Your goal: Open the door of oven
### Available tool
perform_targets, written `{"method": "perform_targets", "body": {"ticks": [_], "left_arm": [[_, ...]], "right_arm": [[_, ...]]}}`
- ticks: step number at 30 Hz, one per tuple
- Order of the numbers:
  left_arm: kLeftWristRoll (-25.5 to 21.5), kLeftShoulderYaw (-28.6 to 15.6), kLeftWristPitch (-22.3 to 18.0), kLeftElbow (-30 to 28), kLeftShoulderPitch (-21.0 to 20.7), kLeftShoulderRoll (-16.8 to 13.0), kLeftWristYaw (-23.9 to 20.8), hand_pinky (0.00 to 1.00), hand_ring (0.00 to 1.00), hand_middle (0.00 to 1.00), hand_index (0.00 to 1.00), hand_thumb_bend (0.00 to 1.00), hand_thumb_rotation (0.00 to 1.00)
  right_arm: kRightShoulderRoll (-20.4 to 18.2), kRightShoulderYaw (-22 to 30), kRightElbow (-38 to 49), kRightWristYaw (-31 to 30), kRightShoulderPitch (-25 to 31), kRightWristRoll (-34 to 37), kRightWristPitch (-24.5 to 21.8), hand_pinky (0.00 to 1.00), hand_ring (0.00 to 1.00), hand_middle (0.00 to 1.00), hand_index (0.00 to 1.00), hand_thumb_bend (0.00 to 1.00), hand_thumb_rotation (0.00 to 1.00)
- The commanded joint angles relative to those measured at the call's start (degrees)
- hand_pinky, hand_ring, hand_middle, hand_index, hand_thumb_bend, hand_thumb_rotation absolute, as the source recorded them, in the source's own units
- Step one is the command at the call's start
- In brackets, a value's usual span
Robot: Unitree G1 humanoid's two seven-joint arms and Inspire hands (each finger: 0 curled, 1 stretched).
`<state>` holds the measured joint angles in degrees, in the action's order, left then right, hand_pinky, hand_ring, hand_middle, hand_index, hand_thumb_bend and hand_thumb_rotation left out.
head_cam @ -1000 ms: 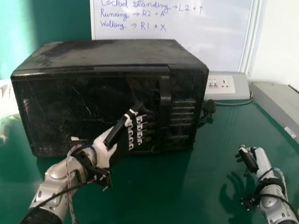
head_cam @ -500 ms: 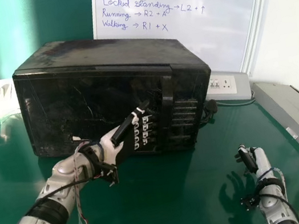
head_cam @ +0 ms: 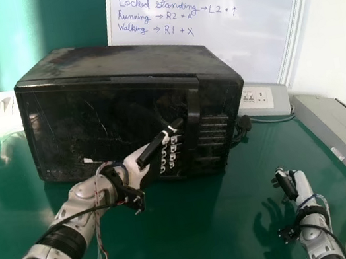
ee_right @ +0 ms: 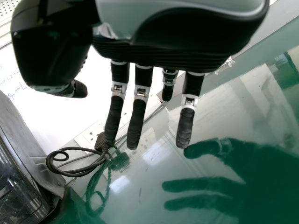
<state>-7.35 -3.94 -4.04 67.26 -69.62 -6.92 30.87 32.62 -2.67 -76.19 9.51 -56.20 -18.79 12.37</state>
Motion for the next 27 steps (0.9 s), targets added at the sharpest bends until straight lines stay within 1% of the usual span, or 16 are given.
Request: {"method": "perform_targets", "body": {"ticks": [1, 6, 11, 15, 21, 24, 27], "left_arm": [[0.7, -0.4, -0.1, 1.1, -1.8, 0.8, -0.5, 1.00, 1.00, 1.00, 1.00, 1.00, 0.94], [0.3, -1.3, -0.4, 2.5, -2.8, 1.7, -0.7, 1.00, 1.00, 1.00, 1.00, 1.00, 0.91], [0.6, -2.1, -0.2, 3.7, -4.2, 2.8, -1.8, 1.00, 1.00, 1.00, 1.00, 1.00, 0.92], [1.1, -2.0, -1.1, 4.2, -5.0, 3.6, -2.8, 0.98, 1.00, 1.00, 1.00, 1.00, 0.94], [0.5, -3.3, -0.4, 5.1, -6.2, 5.1, -4.2, 0.93, 1.00, 1.00, 1.00, 1.00, 0.90], [0.8, -3.6, 0.0, 5.6, -6.7, 5.8, -5.0, 0.92, 1.00, 1.00, 1.00, 1.00, 0.89], [0.4, -4.5, 0.8, 6.0, -7.3, 6.6, -4.6, 0.93, 1.00, 1.00, 1.00, 1.00, 0.88]], "right_arm": [[0.0, -0.2, -0.3, 0.1, -0.1, -0.2, -0.4, 0.39, 0.45, 0.51, 0.49, 0.52, 0.15], [-0.2, 0.4, -0.2, -0.2, 0.1, 0.5, 0.1, 0.38, 0.44, 0.50, 0.49, 0.52, 0.14], [-0.2, 0.4, -0.2, -0.6, 0.2, 0.4, 0.3, 0.36, 0.42, 0.50, 0.49, 0.52, 0.14], [-0.2, 0.2, -0.3, -0.2, 0.1, 0.2, 0.2, 0.34, 0.40, 0.49, 0.49, 0.52, 0.14], [-0.3, 0.2, -0.3, -0.2, 0.0, 0.2, 0.1, 0.34, 0.41, 0.49, 0.49, 0.52, 0.14], [-0.2, 0.0, -0.4, 0.1, -0.1, -0.1, 0.1, 0.35, 0.41, 0.48, 0.49, 0.52, 0.14], [-0.2, -0.5, -0.4, 0.5, -0.2, -0.6, -0.3, 0.34, 0.40, 0.48, 0.49, 0.52, 0.14]]}}
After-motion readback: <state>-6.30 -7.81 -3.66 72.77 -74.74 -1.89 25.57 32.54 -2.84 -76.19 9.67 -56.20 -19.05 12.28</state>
